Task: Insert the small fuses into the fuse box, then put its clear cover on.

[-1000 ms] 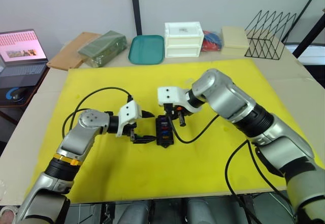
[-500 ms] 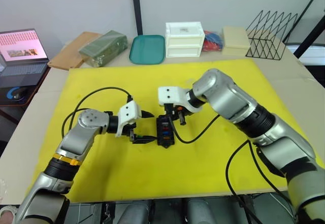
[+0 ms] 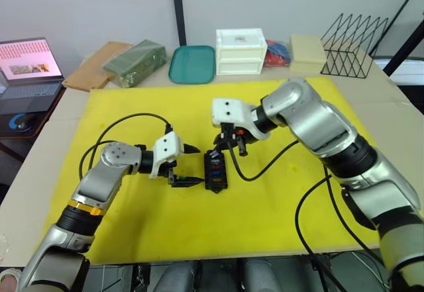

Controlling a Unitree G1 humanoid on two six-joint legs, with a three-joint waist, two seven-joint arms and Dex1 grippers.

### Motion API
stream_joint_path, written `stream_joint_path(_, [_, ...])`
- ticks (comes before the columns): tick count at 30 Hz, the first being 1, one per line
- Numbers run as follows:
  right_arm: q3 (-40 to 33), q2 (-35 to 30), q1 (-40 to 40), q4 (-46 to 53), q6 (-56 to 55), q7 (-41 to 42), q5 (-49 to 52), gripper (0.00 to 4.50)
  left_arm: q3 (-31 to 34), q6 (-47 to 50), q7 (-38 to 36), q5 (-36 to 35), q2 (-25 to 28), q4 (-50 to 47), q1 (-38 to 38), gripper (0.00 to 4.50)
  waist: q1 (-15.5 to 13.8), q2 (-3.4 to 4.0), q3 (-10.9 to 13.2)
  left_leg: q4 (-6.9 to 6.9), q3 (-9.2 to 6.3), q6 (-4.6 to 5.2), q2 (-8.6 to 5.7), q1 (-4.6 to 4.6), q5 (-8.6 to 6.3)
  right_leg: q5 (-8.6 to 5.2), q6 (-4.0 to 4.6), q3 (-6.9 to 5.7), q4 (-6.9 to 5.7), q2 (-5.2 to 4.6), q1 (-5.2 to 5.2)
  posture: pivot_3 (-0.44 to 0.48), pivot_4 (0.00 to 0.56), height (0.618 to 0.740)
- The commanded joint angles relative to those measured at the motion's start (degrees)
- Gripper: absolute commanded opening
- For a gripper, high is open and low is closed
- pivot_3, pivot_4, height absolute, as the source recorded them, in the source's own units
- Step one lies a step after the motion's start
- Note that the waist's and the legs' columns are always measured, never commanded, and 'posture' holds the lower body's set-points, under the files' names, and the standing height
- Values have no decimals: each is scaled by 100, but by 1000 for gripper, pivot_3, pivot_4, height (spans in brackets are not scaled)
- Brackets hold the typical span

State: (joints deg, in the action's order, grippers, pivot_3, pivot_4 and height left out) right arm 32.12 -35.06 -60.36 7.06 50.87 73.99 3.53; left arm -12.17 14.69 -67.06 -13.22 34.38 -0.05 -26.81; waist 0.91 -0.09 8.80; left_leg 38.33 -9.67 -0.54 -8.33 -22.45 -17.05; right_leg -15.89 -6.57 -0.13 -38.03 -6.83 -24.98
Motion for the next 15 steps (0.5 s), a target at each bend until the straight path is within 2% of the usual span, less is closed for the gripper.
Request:
stream_joint_path(1, [-174, 33, 24, 119, 92, -191, 69, 608, 123, -43, -40, -43, 92, -44, -92, 4500, 4, 0, 0, 0, 0, 0, 0, 0, 0, 0, 0, 0, 0, 0, 0, 0, 150, 740])
stream_joint_path(10, [-658, 243, 52, 111, 1428, -795, 495, 608, 118, -2, -84, -53, 134, -22, -143, 4500, 7, 0, 0, -1, 0, 0, 0, 0, 0, 0, 0, 0, -1, 0, -1, 0, 150, 740])
stream_joint_path(15, [-1198, 522, 184, 362, 2845, -1523, 853, 608, 129, 7, -83, -63, 140, 4, -154, 4500, 4, 0, 0, -2, 0, 0, 0, 0, 0, 0, 0, 1, -1, 0, -1, 0, 150, 740])
